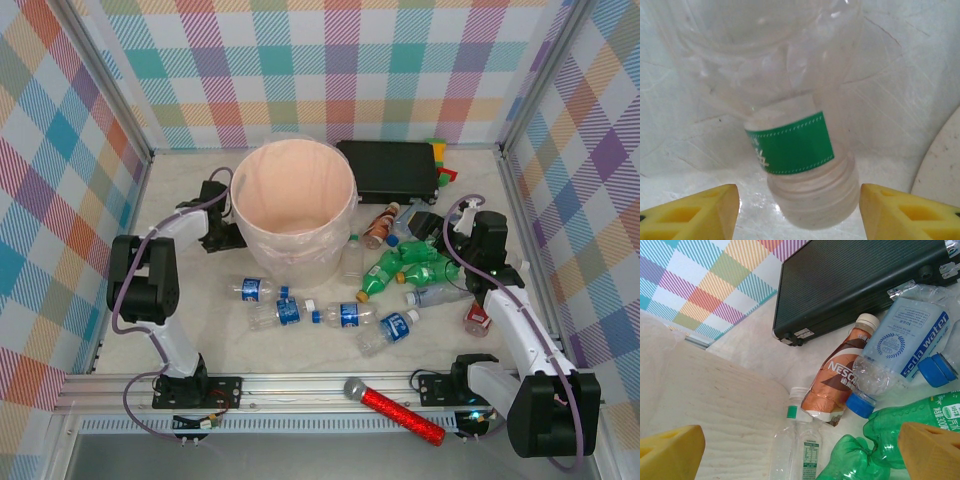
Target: Put the plastic bottles in the bin
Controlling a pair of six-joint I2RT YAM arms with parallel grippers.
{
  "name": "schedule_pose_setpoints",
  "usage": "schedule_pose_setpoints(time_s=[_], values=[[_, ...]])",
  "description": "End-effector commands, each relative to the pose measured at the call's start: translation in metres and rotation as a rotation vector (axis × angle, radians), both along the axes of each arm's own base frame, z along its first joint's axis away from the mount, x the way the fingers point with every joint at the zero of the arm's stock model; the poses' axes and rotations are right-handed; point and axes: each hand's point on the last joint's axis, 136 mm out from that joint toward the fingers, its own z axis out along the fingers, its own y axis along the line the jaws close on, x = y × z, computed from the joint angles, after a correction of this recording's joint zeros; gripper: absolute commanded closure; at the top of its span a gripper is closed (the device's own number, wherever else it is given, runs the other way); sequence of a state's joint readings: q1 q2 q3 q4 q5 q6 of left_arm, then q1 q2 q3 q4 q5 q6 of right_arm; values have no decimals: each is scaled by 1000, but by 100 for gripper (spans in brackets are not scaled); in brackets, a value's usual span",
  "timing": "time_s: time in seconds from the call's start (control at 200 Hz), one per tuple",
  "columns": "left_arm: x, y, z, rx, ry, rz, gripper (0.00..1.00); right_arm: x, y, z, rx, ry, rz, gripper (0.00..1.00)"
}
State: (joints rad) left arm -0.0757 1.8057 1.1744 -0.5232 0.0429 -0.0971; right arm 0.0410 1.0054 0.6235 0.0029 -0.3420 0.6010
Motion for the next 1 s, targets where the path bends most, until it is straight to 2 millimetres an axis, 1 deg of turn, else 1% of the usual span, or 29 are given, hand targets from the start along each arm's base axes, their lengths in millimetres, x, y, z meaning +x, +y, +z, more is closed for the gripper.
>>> schedule_pose_setpoints(time_s=[0.0,0.095,0.17,0.26,0.31,0.345,0.39,0.44,0.5,0.6,0.725,0.835,0.995], values=[[6,11,-3,28,13,52,36,3,5,10,16,-24,10,1],[10,13,-4,30,13,68,37,3,5,10,14,-24,11,1],[13,14,-4,27,6,79,40,3,6,9,14,-23,13,1],[16,15,-4,26,2,94,49,3,6,10,13,-23,14,1],[16,15,-5,27,0,97,56,3,7,8,12,-20,15,1],[16,16,-4,31,-2,102,60,3,7,9,11,-21,15,1],[16,16,-1,30,-11,103,63,3,7,9,11,-23,16,1],[15,18,4,37,-22,107,64,2,8,9,11,-23,18,1],[15,20,14,45,-45,109,69,2,8,10,10,-25,21,1],[14,23,37,51,-108,131,71,1,10,12,13,-31,28,1],[9,24,75,29,-201,160,71,-1,14,16,27,-55,46,1],[-2,23,116,1,-303,172,71,-4,19,21,38,-84,70,1],[-27,16,184,-50,-459,133,71,-10,27,31,49,-135,110,1]])
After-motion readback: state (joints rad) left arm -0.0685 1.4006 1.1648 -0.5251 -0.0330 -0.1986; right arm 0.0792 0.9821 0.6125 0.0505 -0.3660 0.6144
